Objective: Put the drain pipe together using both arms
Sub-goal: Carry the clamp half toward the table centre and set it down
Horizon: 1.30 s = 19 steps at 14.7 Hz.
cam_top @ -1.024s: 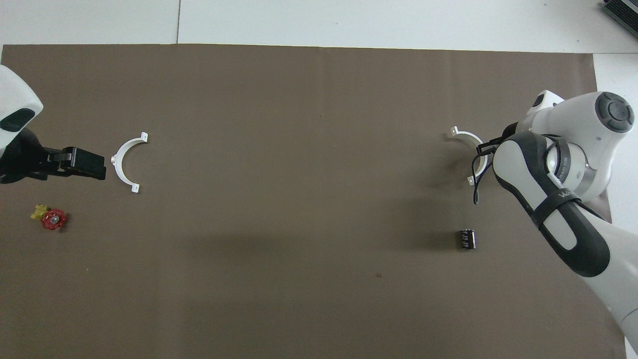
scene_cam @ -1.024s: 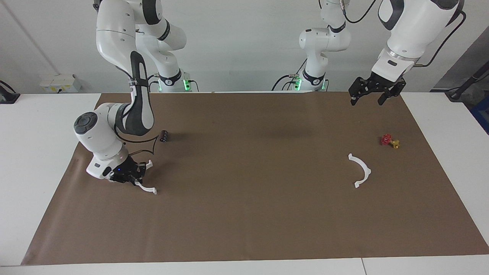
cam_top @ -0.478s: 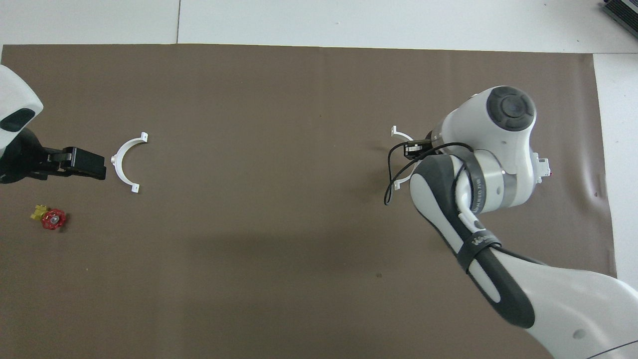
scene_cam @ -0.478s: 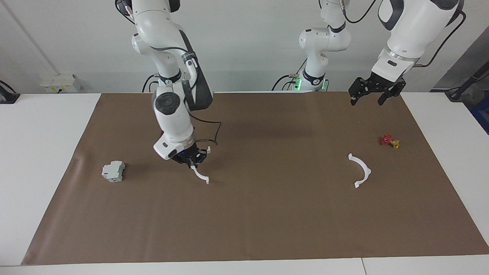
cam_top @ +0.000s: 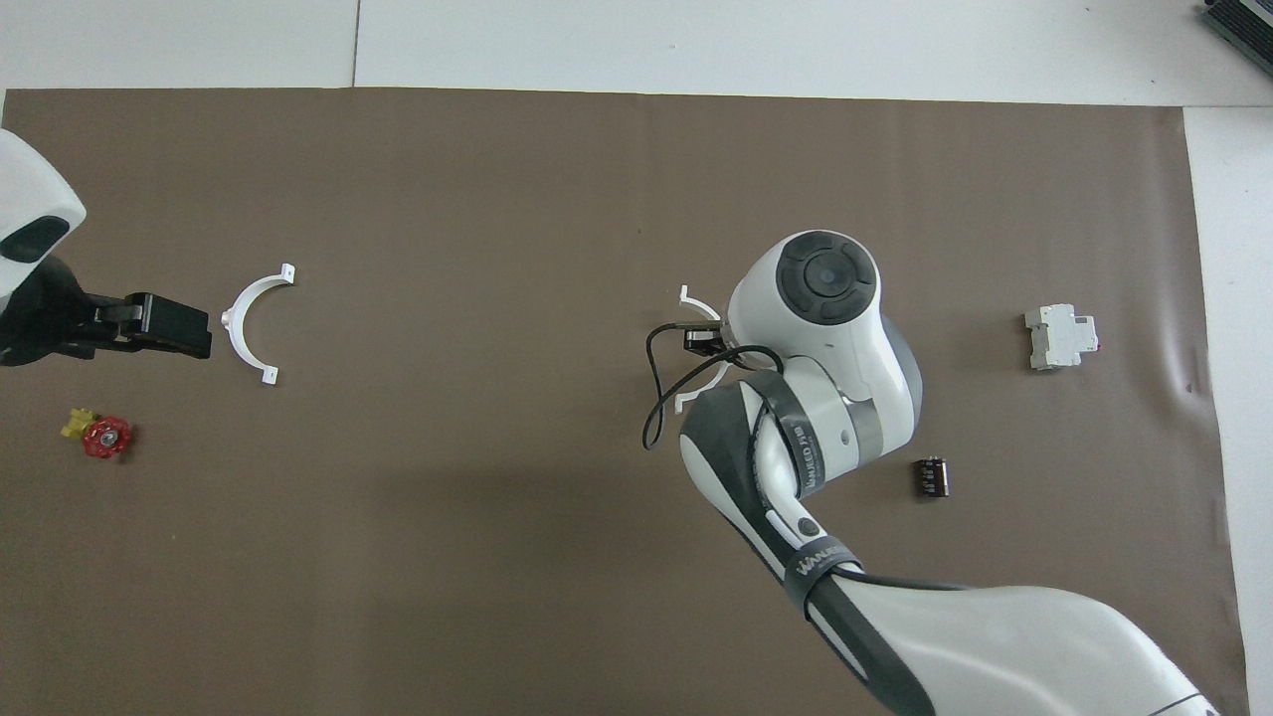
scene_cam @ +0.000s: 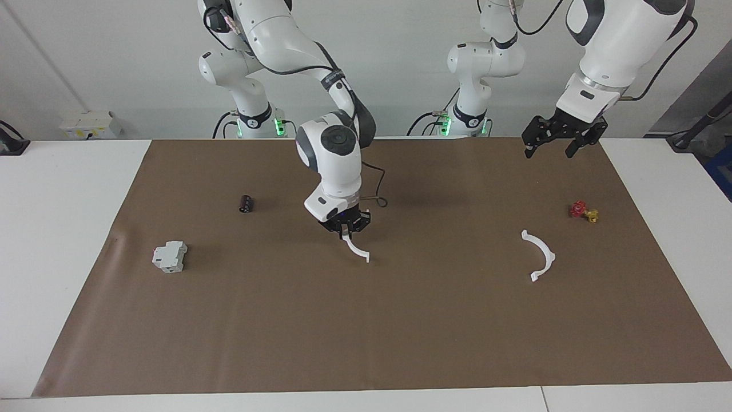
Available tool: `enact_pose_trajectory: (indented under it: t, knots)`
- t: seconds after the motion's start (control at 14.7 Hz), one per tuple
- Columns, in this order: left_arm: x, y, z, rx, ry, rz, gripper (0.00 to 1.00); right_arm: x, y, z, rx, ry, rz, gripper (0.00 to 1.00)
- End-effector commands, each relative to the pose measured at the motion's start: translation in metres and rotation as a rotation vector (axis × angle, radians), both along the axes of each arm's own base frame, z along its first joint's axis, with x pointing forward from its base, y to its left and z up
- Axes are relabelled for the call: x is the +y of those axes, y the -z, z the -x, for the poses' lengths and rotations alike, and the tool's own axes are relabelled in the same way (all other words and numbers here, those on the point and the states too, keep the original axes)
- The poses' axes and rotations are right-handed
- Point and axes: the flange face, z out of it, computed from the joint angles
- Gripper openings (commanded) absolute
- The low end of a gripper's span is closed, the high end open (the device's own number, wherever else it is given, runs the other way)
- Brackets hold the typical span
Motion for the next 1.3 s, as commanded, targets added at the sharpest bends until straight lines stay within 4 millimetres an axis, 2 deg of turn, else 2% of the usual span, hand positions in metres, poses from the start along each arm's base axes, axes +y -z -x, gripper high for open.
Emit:
enact_pose_trajectory:
  t: [0.0, 0.2, 0.75, 1.23]
  knots:
    - [0.003, 0.0, 0.006, -0.017, 0.01, 0.003, 1.0, 0.007, 0.006, -0.014, -0.023, 0.017, 0.019, 0.0]
    - [0.003, 0.001, 0.007, -0.015, 0.01, 0.003, 1.0, 0.033, 0.016, -0.009, -0.03, -0.009, 0.02, 0.0]
    - [0.003, 0.002, 0.007, -0.012, 0.01, 0.002, 1.0, 0.042, 0.03, 0.003, -0.048, -0.073, 0.029, 0.0]
    - [0.003, 0.002, 0.007, -0.015, 0.01, 0.003, 1.0, 0.041, 0.038, 0.008, -0.045, -0.041, 0.015, 0.0]
